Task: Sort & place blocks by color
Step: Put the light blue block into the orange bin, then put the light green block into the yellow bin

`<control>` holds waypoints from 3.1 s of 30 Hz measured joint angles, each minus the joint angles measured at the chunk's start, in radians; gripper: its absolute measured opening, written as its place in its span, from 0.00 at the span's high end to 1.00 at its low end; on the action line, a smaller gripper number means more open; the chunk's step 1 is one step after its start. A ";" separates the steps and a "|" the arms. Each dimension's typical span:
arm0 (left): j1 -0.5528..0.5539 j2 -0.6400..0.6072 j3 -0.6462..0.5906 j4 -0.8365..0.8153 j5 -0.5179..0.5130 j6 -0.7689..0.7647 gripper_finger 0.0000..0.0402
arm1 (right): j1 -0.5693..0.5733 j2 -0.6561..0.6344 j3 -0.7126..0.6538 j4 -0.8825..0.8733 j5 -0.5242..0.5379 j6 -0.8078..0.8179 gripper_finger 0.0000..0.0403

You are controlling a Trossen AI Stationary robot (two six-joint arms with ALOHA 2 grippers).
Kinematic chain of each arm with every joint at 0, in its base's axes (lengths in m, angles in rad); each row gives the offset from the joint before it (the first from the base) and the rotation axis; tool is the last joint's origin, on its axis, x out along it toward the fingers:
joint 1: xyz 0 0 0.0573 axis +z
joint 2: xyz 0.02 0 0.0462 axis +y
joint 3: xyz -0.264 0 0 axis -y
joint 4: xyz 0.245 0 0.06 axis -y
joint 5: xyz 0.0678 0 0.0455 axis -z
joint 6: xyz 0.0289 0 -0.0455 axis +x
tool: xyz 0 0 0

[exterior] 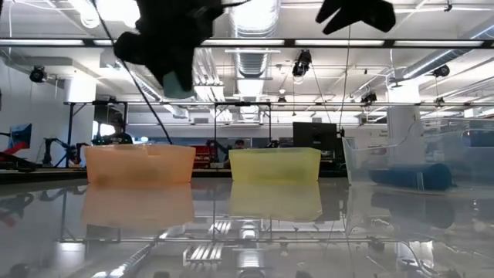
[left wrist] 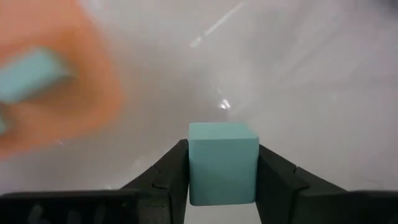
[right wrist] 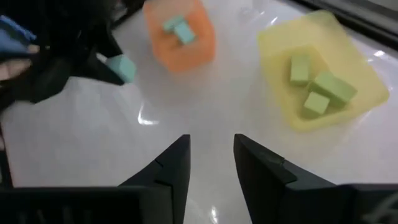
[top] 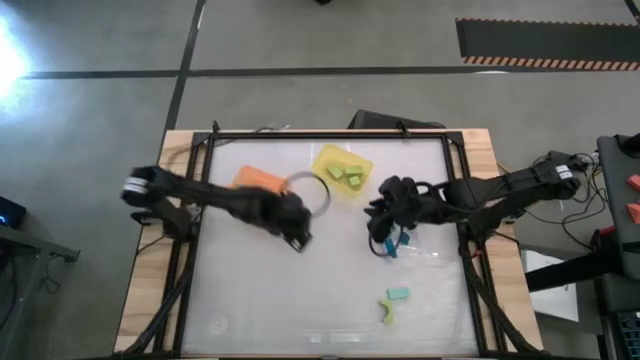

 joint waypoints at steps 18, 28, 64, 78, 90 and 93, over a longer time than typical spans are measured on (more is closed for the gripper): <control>0.694 -0.388 -0.518 0.164 0.045 0.548 0.71 | -0.166 0.000 0.001 0.087 0.000 -0.012 0.83; 0.736 -0.340 -0.542 0.209 0.057 0.650 0.71 | -0.166 0.000 0.001 0.086 0.008 -0.012 0.83; 0.617 -0.563 -0.540 0.554 0.048 0.534 0.50 | 0.118 0.095 -0.012 0.024 -0.607 0.365 0.84; 0.608 -0.763 -0.540 0.728 0.050 0.484 0.50 | 0.411 0.310 -0.013 -0.083 -0.620 0.217 0.74; 0.608 -0.771 -0.540 0.733 0.061 0.450 0.50 | 0.385 0.438 -0.013 -0.046 -0.583 0.493 0.58; 0.608 -0.761 -0.540 0.734 0.061 0.468 0.50 | 0.373 0.455 -0.013 -0.043 -0.630 0.650 0.56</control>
